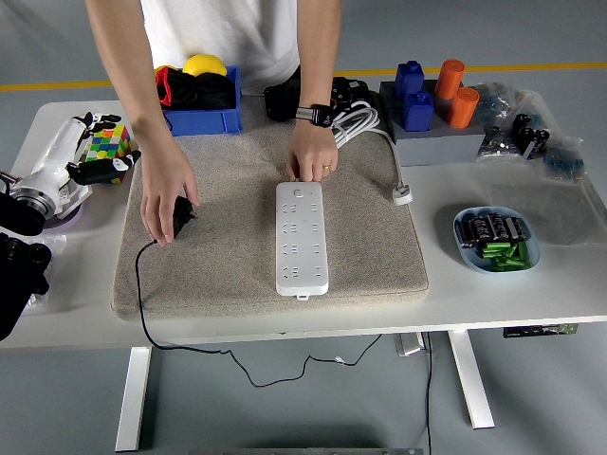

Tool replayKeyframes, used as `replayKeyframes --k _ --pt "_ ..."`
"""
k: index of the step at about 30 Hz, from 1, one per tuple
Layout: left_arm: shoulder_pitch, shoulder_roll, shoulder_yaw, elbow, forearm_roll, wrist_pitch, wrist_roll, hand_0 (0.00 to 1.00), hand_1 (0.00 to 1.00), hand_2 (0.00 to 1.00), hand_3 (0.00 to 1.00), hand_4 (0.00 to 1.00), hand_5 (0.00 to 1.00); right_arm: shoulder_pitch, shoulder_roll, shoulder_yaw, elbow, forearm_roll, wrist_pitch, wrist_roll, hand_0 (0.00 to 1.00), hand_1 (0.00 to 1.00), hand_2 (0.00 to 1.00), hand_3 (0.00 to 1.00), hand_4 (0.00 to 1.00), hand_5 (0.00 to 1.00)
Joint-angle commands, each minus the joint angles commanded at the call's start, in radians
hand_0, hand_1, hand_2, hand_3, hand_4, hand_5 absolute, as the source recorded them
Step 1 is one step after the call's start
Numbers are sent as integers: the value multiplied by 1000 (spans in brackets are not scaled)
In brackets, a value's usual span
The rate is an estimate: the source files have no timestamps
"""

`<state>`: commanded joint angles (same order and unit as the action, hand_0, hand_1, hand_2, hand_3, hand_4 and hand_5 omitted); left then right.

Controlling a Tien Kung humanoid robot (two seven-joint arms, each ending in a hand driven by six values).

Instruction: Pull the plug out,throw it away,press the button

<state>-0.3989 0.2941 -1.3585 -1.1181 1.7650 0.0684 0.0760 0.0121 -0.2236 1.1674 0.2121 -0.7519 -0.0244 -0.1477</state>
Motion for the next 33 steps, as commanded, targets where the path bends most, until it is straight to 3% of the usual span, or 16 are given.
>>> replayKeyframes --k 33 --pt "-10 2 -3 5 2 0 1 869 885 823 792 764 278 0 0 9 -1 7 13 7 751 670 658 621 681 505"
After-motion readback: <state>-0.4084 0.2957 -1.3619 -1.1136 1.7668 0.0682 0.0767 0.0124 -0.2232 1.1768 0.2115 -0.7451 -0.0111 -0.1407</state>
